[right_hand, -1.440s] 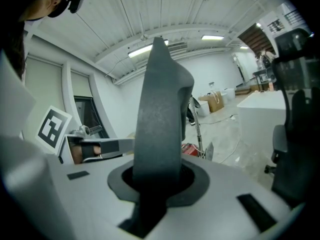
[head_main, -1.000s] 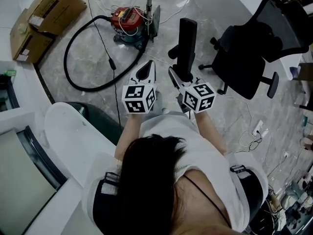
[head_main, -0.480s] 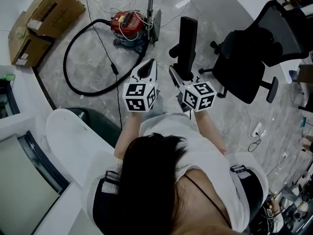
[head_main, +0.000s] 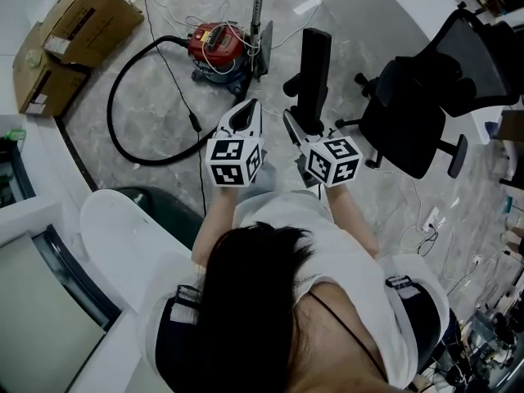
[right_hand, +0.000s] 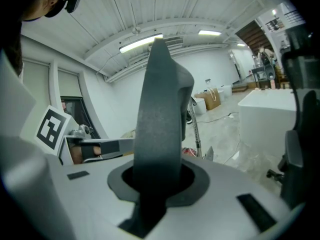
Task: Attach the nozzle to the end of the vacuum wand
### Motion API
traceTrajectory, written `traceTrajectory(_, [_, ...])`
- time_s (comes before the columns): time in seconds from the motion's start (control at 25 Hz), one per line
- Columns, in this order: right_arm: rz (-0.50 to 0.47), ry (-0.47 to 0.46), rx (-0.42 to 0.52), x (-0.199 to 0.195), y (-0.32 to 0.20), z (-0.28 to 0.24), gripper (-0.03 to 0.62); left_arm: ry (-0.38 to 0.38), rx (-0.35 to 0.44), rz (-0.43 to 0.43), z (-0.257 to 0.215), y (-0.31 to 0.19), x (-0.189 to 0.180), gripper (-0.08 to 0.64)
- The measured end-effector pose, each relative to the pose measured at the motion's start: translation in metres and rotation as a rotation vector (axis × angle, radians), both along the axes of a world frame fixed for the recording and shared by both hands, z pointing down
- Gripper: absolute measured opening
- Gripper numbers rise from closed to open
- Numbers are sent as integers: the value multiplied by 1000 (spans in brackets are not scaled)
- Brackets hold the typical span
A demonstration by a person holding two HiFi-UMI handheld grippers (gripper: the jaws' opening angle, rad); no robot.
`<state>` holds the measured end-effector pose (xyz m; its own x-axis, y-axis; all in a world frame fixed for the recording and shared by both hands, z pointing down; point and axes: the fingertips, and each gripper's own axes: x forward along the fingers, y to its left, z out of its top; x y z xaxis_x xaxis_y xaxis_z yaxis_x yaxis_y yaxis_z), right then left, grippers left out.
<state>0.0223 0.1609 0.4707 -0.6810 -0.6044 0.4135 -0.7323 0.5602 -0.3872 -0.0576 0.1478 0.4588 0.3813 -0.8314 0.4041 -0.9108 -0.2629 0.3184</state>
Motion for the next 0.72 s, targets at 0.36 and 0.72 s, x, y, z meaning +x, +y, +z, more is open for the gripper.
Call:
traceTrajectory(0.36, [30,3,16,-14,-27,-2,78,-2,19,45,-2,-30,-10,3])
traceTrajectory(0.72, [42,6,41,-36,-55,-12,78,0,44,68,-13,-62,-29,3])
